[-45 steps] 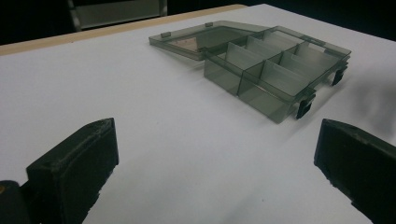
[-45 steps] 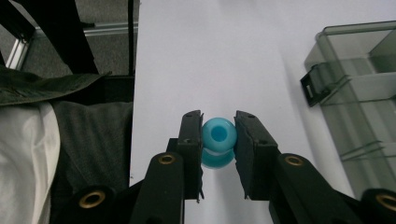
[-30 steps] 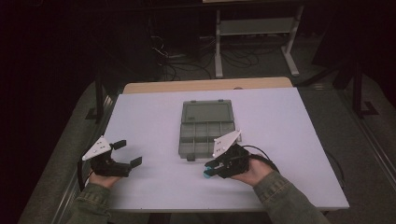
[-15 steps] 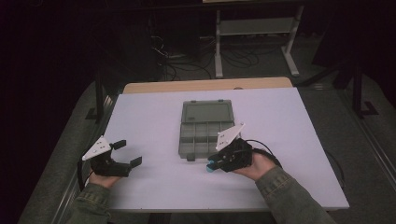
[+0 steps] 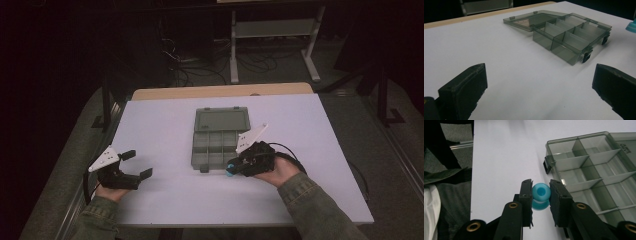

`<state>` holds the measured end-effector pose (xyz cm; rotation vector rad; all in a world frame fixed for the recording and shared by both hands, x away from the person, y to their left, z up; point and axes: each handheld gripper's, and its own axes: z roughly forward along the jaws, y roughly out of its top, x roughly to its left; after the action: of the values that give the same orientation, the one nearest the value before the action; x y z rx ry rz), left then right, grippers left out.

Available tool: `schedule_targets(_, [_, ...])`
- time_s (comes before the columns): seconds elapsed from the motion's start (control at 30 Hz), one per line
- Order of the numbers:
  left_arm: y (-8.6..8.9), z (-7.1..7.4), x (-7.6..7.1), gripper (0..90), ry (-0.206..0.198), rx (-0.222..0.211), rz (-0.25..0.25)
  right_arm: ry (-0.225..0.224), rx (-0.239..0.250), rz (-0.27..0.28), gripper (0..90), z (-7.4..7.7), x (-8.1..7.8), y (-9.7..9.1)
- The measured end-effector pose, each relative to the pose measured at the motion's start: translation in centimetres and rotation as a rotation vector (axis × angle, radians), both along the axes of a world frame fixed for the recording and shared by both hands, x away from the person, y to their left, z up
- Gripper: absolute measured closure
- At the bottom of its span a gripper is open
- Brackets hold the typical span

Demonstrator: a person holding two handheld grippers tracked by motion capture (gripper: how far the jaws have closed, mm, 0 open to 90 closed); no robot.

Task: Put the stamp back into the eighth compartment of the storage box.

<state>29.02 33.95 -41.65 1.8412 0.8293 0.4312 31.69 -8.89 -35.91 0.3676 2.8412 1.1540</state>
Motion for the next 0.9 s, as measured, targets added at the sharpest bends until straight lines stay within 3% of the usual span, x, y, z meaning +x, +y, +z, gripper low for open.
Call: schedule_targets(0.9, [0.0, 0.0, 0.0, 0.0, 0.002, 0.003, -0.002, -0.024, 0.01, -0.111, 71.2, 0.3, 2.3, -2.8])
